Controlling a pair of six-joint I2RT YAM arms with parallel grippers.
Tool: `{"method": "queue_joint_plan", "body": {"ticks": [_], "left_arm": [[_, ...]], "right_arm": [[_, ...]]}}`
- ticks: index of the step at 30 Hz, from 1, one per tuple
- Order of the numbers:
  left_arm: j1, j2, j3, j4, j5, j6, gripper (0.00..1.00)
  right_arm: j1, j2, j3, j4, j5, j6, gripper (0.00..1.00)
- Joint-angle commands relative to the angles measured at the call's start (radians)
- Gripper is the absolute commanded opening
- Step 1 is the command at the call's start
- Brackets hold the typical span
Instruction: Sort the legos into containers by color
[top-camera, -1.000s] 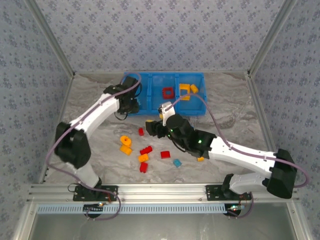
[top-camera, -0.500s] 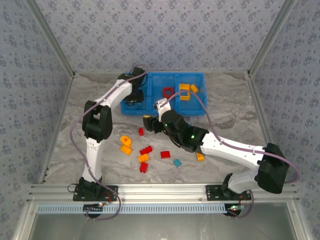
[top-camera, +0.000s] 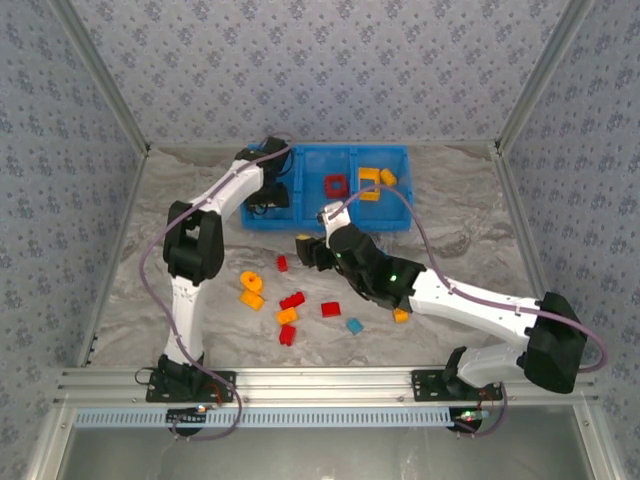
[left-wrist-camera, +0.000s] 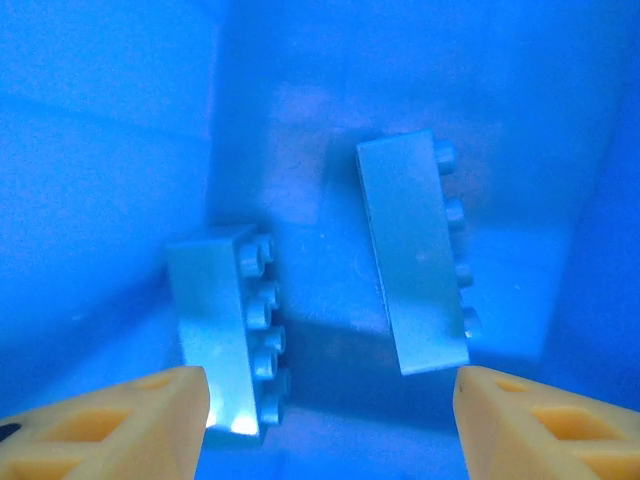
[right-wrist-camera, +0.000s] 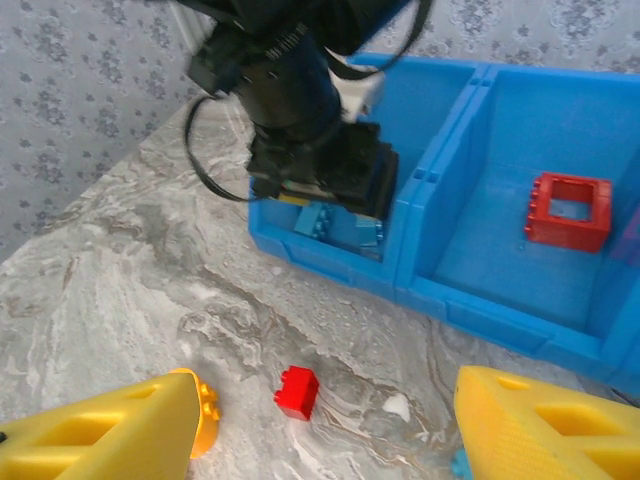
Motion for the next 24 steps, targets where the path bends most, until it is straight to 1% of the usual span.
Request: {"method": "queue_joint_plan", "body": {"ticks": [1, 4, 6, 10, 12, 14, 16, 18, 21, 24], "left_arm": [[-0.016, -0.178, -0.018, -0.011, -0.005, -0.028, 0.66], [-0.031, -0.302, -0.083, 0.014, -0.007, -0.052, 0.71], [-0.049, -0.408, -0.160, 0.055, 0.018, -0.061, 0.73], [-0.137, -0.637, -0.359, 0.178, 0.105, -0.034, 0.77], [-0.214, -0.764, -0.503, 0.257, 0.158, -0.024, 0.79], [-0.313, -0.882, -0.647, 0.372, 0.188, -0.022, 0.79], [-0.426, -0.997, -0.786, 0.467, 0.180, -0.042, 0.80], [-0.550, -1.096, -0.923, 0.552, 0.131, -0.072, 0.81], [-0.671, -1.170, -1.063, 0.623, 0.067, -0.137, 0.82], [-0.730, -1.178, -1.111, 0.620, 0.026, -0.182, 0.82]], "right_arm": [[0.000, -0.068, -0.023, -0.101, 0.082, 0.032, 0.70], [-0.008, -0.116, -0.031, -0.230, 0.117, 0.047, 0.70], [-0.027, -0.146, -0.023, -0.342, 0.115, 0.057, 0.70], [-0.066, -0.172, -0.002, -0.612, 0.090, 0.081, 0.72], [-0.112, -0.166, 0.005, -0.759, 0.046, 0.105, 0.73], [-0.150, -0.162, -0.004, -0.840, 0.006, 0.124, 0.73], [-0.186, -0.154, -0.013, -0.897, -0.038, 0.134, 0.73], [-0.225, -0.124, -0.020, -0.924, -0.092, 0.138, 0.76], [-0.290, -0.029, -0.023, -0.926, -0.162, 0.115, 0.76], [-0.306, 0.095, 0.007, -0.944, -0.157, 0.093, 0.75]]}}
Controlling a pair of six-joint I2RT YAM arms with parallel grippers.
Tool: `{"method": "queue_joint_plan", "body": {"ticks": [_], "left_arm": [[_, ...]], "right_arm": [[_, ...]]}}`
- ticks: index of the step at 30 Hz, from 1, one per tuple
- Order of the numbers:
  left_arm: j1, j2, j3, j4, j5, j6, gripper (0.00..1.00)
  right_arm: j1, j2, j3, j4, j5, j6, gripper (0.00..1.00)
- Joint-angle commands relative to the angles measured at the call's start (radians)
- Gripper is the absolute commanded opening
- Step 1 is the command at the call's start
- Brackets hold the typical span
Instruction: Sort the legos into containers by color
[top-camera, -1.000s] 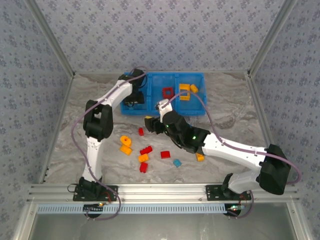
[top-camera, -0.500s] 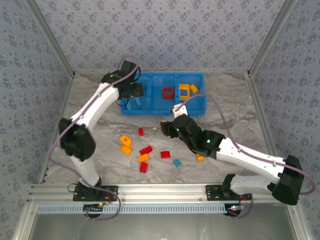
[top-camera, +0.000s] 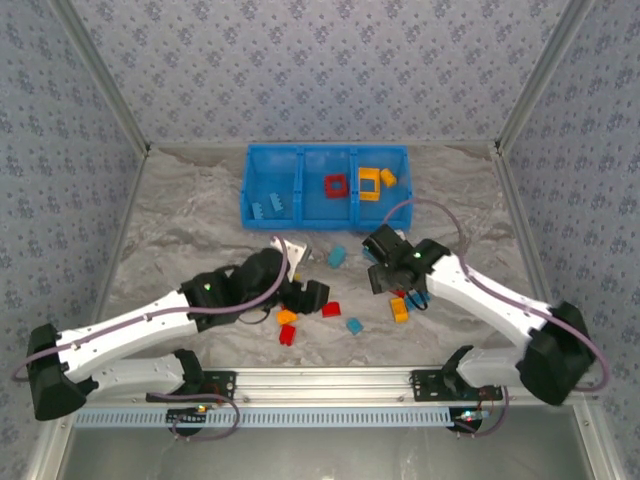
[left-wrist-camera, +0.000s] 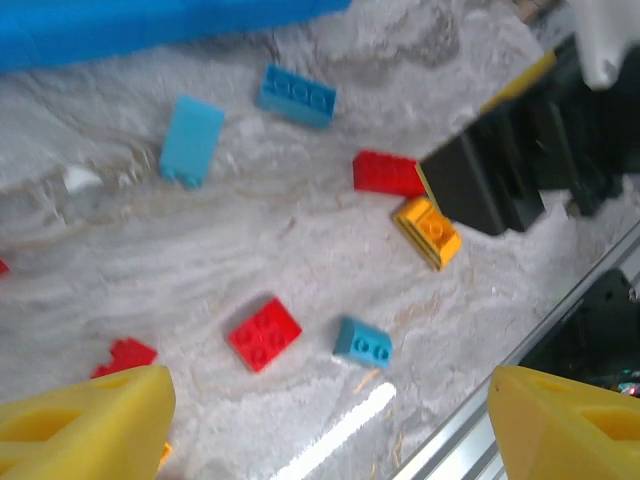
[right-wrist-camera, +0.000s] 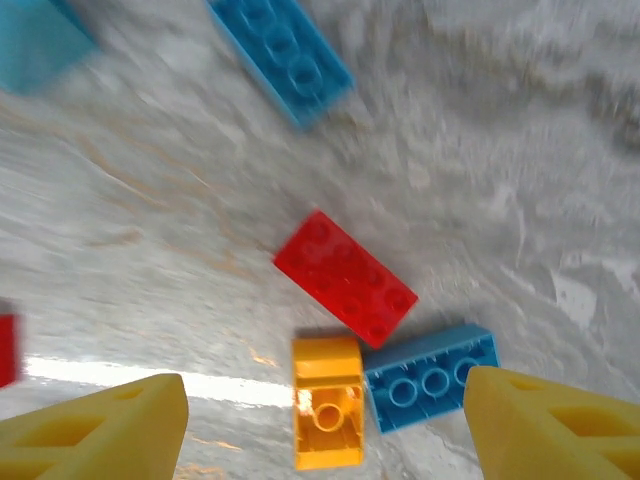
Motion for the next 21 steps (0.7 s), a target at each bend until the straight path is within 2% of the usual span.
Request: {"method": "queue_joint_plan", "body": {"ticks": [1, 7, 10, 18, 21], "left_arm": [[-0.047, -0.013, -0.026, 0.090, -0.086, -0.070, 0.82], [-0.079, 0.006, 0.006, 0.105, -0.090, -0.038, 0.82], [-0.086, 0.020, 0.002, 0.138, -0.064, -0.038, 0.82], [-0.100, 0.051, 0.019, 0.144, -0.062, -0.044, 0.82], [-0.100, 0.054, 0.021, 0.146, -0.066, -0.044, 0.82]], "right_arm": [[-0.014, 0.112, 0.033, -0.085, -0.051, -0.020, 0.76], [-0.056, 0.256, 0.065, -0.078, -0.020, -0.059, 0.76], [-0.098, 0.303, 0.072, -0.027, -0.066, -0.099, 0.75], [-0.194, 0.406, 0.103, 0.033, -0.120, -0.152, 0.64], [-0.223, 0.434, 0.117, 0.050, -0.140, -0.168, 0.57]]}}
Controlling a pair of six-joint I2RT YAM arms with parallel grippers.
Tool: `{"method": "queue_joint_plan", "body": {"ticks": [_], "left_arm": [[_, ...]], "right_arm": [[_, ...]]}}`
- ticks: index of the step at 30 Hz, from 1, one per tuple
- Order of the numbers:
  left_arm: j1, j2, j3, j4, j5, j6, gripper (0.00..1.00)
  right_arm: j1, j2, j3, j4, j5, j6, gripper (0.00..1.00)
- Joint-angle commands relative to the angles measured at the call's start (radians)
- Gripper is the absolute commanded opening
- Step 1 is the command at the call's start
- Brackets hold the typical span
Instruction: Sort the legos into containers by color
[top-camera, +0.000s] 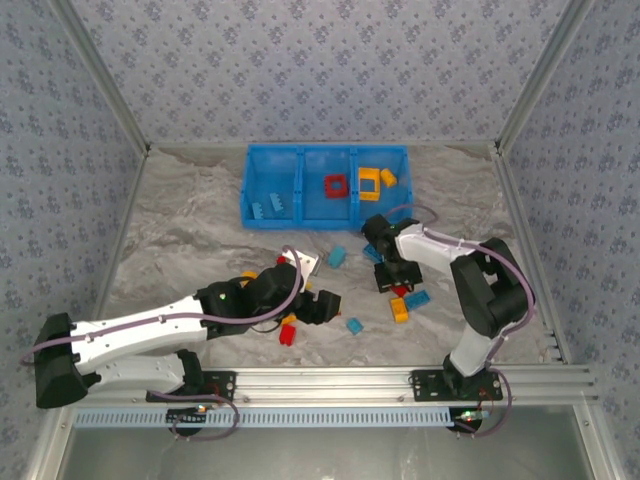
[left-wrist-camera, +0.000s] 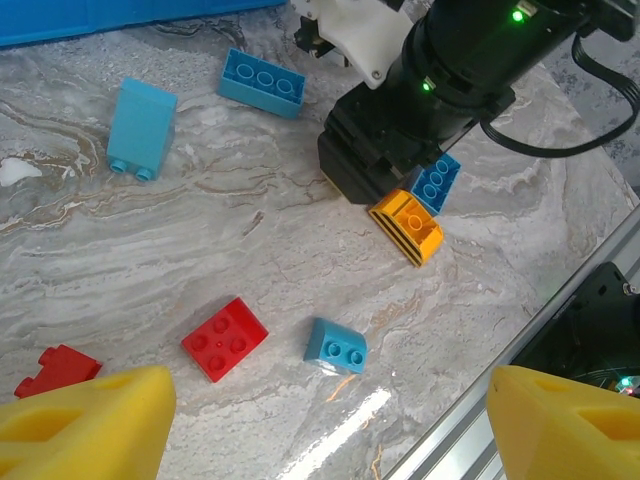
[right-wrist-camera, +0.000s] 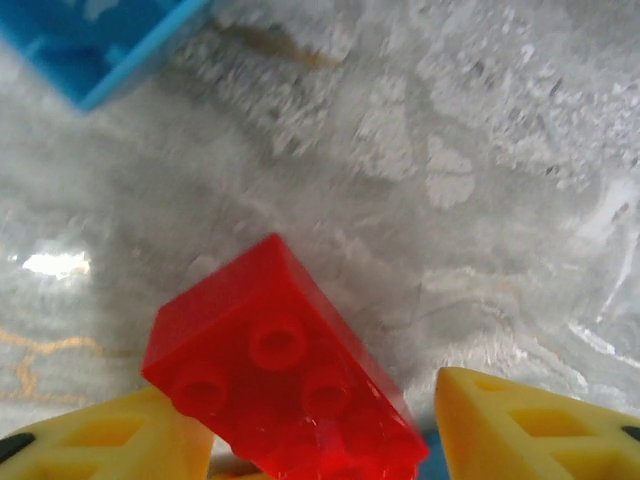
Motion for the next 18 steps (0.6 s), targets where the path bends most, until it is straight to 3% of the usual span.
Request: {"method": "queue_joint_plan", "body": {"ticks": [1, 11, 18], "left_arm": [[-0.007, 0.006, 0.053, 0.033, 0.000, -0.005, 0.81], [-0.008, 0.005, 0.056, 0.010, -0.031, -0.013, 0.81], [0.019, -0.026, 0.205, -0.243, -0.262, -0.041, 0.82]], "right_arm": [[-0.029, 0.031, 0.034, 0.024, -0.048, -0.033, 0.55], [-0.040, 0.007, 0.037, 0.063, -0.044, -0.027, 0.27], [0.090, -0.199, 0.135, 0.033, 0.034, 0.054, 0.24]]}}
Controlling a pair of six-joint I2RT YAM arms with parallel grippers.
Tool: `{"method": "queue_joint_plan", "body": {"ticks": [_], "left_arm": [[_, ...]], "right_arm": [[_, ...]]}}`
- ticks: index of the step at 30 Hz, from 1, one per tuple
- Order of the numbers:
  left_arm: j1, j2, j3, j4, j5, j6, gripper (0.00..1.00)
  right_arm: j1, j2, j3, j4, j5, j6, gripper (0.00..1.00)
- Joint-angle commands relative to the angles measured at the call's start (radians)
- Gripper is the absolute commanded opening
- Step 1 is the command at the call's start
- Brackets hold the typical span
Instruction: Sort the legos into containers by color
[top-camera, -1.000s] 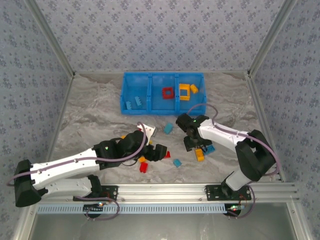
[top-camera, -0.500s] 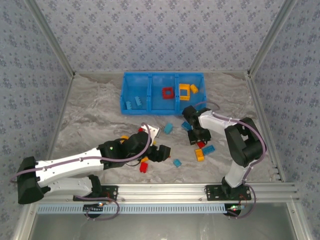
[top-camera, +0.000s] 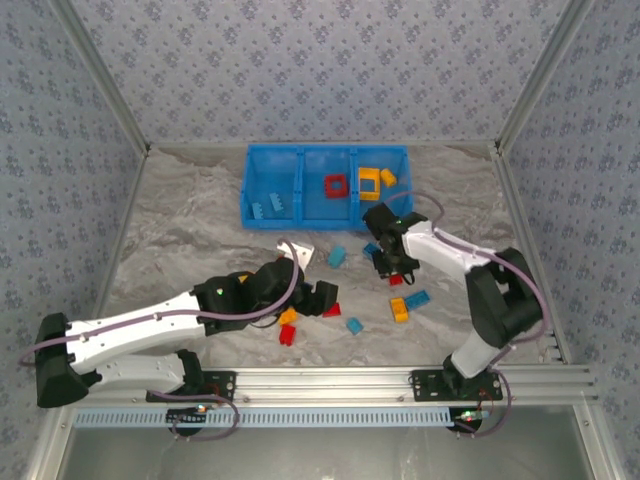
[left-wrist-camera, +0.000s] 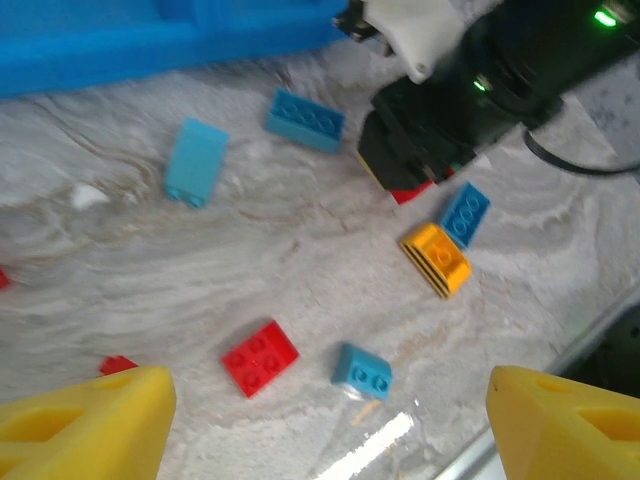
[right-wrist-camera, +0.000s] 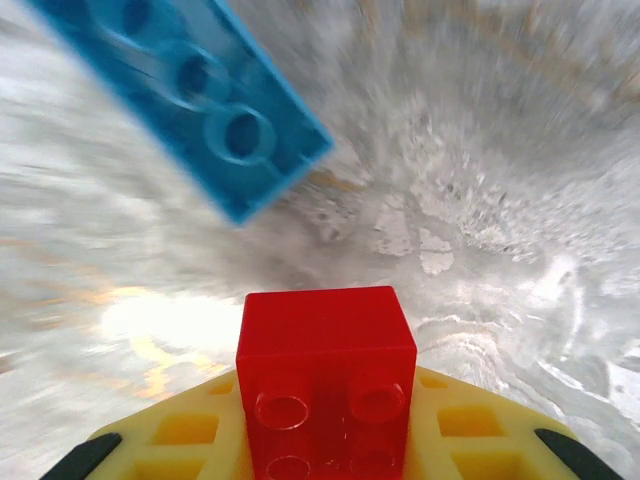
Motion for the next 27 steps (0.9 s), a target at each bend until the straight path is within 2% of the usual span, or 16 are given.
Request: {"method": "queue_joint_plan", "body": {"ticks": [1, 4, 8, 12, 16, 27], "left_arm": [[0.040, -0.029, 0.121, -0.159, -0.139, -0.025, 0.82], [0.149, -0.019, 0.165, -0.227, -0.098, -0.042, 0.82], [0.302, 0.001, 0.203, -0.237, -0.009, -0.020, 0.82], [0.389, 0.034, 0.255, -0.232, 0.026, 0.018, 0.82], [0.420, 0.062, 0.275, -0.194, 0.058, 0.044, 0.82], [0.420, 0.149, 0.305, -0.099, 0.040, 0.112, 0.82]], "right_arm": [[0.078, -0.075, 0.120, 0.005, 0.038, 0.064, 0.24], [0.128, -0.018, 0.246, 0.053, 0.032, 0.093, 0.23], [0.130, 0.139, 0.441, 0.128, -0.001, 0.117, 0.23], [0.107, 0.345, 0.684, 0.134, -0.005, 0.105, 0.22], [0.072, 0.526, 0.885, 0.140, -0.013, 0.088, 0.21], [-0.003, 0.842, 1.213, 0.179, -0.130, 0.062, 0.22]]}}
